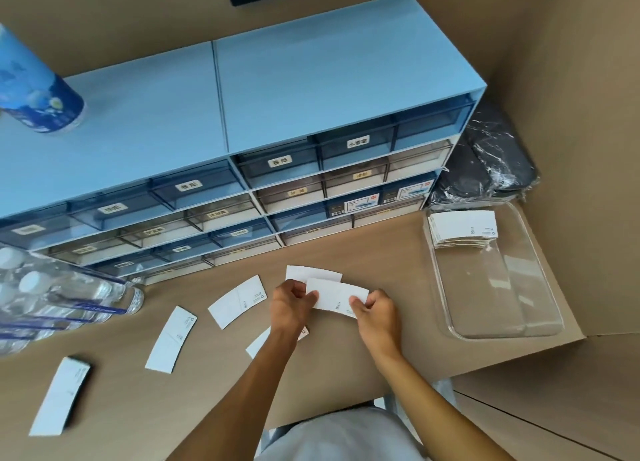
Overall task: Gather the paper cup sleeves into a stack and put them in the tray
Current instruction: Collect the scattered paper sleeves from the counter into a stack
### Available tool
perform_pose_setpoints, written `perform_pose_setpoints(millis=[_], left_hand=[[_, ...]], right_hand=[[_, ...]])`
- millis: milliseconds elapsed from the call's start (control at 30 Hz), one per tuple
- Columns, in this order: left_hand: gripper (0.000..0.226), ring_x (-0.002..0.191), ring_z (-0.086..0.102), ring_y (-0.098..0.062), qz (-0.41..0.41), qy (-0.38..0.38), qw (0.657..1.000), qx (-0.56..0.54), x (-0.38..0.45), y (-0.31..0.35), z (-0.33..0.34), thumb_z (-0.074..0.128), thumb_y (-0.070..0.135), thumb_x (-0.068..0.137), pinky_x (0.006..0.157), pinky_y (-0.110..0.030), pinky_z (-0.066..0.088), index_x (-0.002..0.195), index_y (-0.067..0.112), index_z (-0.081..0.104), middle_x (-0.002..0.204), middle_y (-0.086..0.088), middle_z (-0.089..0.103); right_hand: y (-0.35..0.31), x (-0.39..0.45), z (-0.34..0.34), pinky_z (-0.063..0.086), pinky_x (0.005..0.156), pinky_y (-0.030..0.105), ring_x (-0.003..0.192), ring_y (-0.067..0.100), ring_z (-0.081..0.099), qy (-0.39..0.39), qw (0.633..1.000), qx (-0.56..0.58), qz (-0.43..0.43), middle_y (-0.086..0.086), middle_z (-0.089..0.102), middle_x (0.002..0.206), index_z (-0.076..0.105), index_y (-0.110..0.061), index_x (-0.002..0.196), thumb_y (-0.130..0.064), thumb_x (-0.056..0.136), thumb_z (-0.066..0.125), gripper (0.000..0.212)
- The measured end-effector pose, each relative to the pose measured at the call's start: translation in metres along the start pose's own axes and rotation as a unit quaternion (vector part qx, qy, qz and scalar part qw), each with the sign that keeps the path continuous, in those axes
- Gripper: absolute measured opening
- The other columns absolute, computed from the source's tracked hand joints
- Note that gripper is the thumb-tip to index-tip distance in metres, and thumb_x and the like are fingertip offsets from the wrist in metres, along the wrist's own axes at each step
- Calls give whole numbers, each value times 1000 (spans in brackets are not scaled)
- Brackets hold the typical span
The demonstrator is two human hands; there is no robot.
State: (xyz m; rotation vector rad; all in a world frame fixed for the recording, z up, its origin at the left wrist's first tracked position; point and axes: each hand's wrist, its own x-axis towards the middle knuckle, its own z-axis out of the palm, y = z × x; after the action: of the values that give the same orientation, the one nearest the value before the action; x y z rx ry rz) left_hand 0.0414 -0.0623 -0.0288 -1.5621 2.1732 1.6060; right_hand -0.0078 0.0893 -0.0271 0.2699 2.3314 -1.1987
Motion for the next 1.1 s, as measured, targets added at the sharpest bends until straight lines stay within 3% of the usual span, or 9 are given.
perform_pose_setpoints(millis=[200,333,467,600,800,967,1100], left_hand=[[16,84,67,-26,-28,28,999,15,26,1,-24,77,18,82,75,-38,60,93,11,67,91,-5,68],[13,77,63,-18,-39,40,998,18,40,4,-32,76,18,83,61,-23,50,82,19,63,95,-5,70],[11,90,66,-28,-50,29,996,73,48,5,-32,75,18,83,83,-36,56,89,16,65,103,-10,71],[23,97,67,-33,-35,20,991,127,50,4,-31,73,21,83,86,-40,57,103,12,68,109,-13,70],[28,96,67,-32,-27,15,983,180,49,9,-32,73,25,81,81,-40,58,106,20,63,109,-9,69],[37,100,66,-31,-47,-2,987,157,52,11,-34,76,23,80,87,-42,57,114,18,62,115,-10,66],[37,103,67,-30,-56,-18,992,112,53,11,-33,76,19,81,87,-37,56,116,14,64,117,-11,69]], right_hand=[[-36,10,26,39,65,29,84,32,59,-12,996,-85,-19,7,62,82,46,-16,71,-34,84,65,30],[-51,18,42,45,84,36,113,35,54,-16,990,-142,-20,14,60,116,62,-7,94,-36,87,63,30],[-57,22,50,42,96,38,122,34,51,-19,984,-175,-6,11,52,129,62,-8,110,-37,89,62,35],[-56,24,53,44,96,38,122,34,52,-11,983,-182,10,13,55,129,63,-7,110,-34,88,65,35],[-56,26,55,47,93,37,119,37,55,-9,984,-176,13,17,60,127,64,-6,111,-31,86,67,36],[-57,33,52,52,84,37,109,37,61,-15,988,-154,21,18,66,114,66,-4,96,-31,80,74,32],[-56,35,50,43,69,28,99,35,63,-9,993,-117,14,14,68,99,57,-9,85,-23,77,76,25]])
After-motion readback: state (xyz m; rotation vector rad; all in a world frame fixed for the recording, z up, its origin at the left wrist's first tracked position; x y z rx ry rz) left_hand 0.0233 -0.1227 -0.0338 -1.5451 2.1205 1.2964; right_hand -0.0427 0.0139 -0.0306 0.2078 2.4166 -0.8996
